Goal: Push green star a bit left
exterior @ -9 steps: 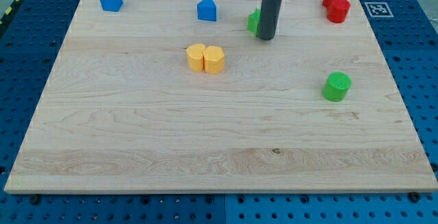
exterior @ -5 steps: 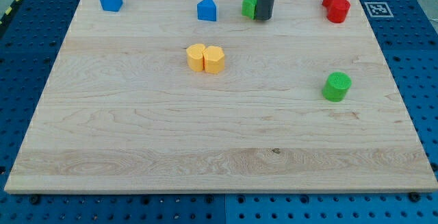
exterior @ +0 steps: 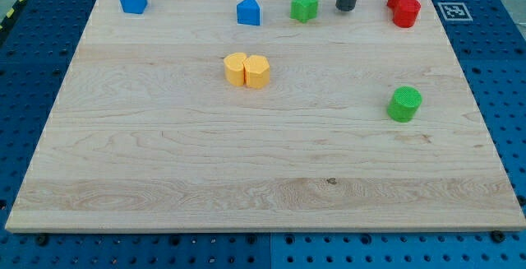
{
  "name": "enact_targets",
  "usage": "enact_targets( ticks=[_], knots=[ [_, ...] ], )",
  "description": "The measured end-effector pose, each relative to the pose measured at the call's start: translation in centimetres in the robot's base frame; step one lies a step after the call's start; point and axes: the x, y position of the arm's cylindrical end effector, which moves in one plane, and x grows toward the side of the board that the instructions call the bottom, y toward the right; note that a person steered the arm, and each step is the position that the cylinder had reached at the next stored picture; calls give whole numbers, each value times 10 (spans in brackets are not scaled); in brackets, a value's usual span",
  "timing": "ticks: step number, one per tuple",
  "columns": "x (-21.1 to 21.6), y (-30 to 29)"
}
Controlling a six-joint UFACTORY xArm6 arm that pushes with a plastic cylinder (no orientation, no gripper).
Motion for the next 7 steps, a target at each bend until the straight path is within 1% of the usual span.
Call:
enact_targets(
  ticks=[1, 2, 3, 5, 7],
  knots=[
    [29, 5],
    [32, 5],
    [19, 4],
    [17, -10],
    [14, -58]
  ],
)
